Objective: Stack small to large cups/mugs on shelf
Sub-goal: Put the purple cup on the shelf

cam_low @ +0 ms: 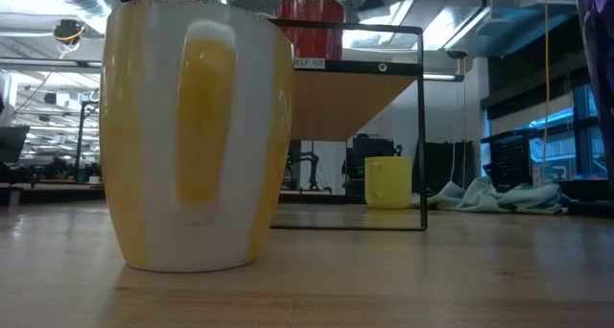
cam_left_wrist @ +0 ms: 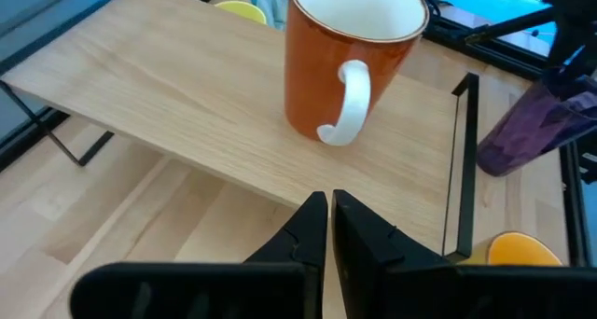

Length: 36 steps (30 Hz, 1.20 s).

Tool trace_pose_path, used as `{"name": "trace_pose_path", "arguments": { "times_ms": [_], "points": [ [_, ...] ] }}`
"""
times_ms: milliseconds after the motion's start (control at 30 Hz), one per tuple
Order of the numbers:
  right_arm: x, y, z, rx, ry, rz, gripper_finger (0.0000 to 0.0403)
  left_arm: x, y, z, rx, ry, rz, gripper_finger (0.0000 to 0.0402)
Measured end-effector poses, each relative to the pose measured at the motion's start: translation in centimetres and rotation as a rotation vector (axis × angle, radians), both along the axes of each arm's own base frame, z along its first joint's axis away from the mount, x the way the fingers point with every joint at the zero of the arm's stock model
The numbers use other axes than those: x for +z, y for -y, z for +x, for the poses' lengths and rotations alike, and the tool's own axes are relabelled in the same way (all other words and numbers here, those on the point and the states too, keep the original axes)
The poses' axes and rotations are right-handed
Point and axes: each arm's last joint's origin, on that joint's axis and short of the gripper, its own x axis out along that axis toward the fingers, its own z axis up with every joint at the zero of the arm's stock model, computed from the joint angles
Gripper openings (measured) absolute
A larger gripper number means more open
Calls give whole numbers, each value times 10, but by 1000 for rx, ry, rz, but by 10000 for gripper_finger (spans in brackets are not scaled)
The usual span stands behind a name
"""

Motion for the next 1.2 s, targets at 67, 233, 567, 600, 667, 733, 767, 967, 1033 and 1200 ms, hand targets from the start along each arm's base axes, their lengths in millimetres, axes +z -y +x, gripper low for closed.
{"name": "trace_pose_path", "arguments": {
  "times_ms": [67, 233, 567, 600, 667, 733, 767, 967, 1033, 1200],
  "points": [
    [-4, -2, 2, 3, -10, -2, 121, 0, -1, 0, 0, -1, -5, 14],
    [-6, 1, 6, -36, -20, -1, 118, 0, -2, 0, -13, -6, -4, 14],
    [-5, 12, 16, -11, -23, -3, 22, 0, -2, 0, -26, -12, 12, 14],
    [-3, 13, 18, -4, -14, -2, 14, 0, -2, 0, -26, -17, 14, 14],
    [3, 16, 22, 13, 2, 3, 12, -2, -2, -1, -26, -35, 18, 14],
    [8, 22, 26, 29, 4, -7, 16, -2, -2, -2, -26, -44, 20, 14],
    [12, 25, 29, 40, 6, -13, 18, -3, -2, -2, -26, -45, 21, 14],
    [56, 45, 37, 129, 20, -29, 9, -3, -2, -2, -25, -45, 21, 14],
    [74, 53, 39, 158, 48, -55, 10, -3, -2, -2, -25, -46, 23, 14],
    [114, 83, 45, 172, 144, -159, 10, -2, -3, -2, -3, -42, 45, 14]
  ]
}}
